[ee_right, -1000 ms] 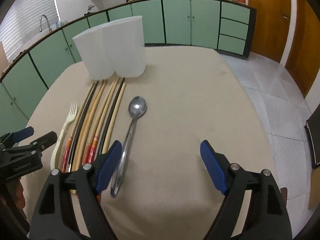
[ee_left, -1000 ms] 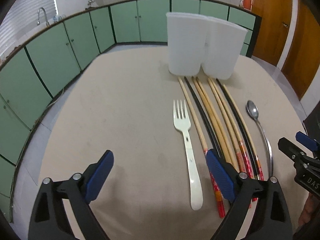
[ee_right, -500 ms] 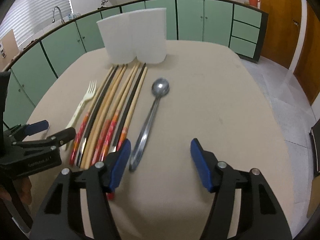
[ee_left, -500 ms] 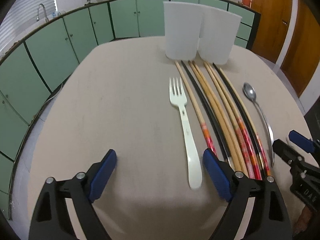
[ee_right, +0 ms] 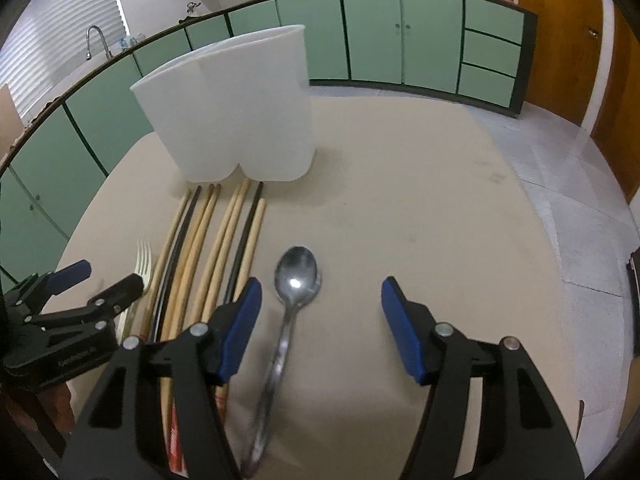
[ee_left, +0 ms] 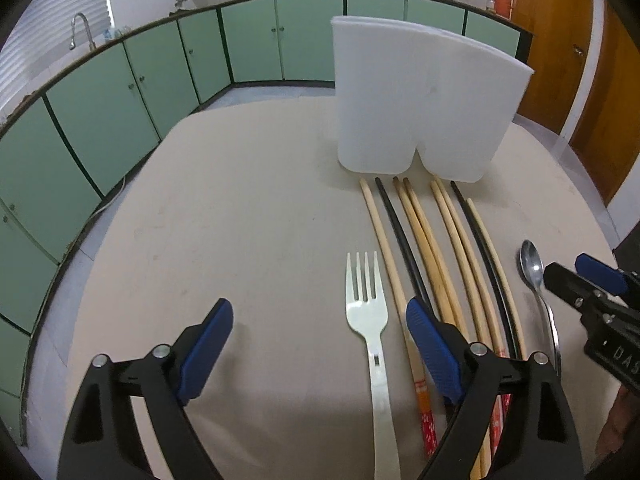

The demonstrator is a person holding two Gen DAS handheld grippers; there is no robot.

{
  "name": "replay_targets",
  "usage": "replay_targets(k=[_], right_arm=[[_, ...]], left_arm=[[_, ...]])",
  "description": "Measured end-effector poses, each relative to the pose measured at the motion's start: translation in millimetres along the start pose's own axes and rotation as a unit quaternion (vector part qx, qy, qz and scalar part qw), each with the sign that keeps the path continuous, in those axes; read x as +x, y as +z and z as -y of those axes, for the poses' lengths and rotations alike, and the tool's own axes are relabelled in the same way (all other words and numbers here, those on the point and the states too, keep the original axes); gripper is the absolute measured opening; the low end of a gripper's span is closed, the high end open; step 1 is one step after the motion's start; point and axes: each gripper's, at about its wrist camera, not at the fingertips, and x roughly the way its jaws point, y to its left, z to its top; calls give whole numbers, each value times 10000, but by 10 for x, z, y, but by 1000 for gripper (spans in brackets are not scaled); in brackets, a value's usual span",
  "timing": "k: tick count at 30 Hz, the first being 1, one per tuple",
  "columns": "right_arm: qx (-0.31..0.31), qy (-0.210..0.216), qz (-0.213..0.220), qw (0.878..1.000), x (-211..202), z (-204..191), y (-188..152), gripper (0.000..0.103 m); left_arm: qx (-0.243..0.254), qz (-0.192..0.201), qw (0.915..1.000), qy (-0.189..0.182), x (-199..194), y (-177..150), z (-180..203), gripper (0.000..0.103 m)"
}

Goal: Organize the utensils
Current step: 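Move the left tool toward the white fork while the right tool approaches the metal spoon, then close the left tool on the white fork while the right tool closes on the spoon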

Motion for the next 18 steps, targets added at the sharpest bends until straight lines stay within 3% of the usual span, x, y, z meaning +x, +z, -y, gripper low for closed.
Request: replay_targets(k=[9,18], right_arm=[[15,-71,-191,9998,172,-24,26,61],[-100,-194,-134,9997,215,-81,9,63]], left_arm=[[-99,-38,9999,-80,40,-37,-187,86],[51,-201,9998,-38,163,-15,-67,86]])
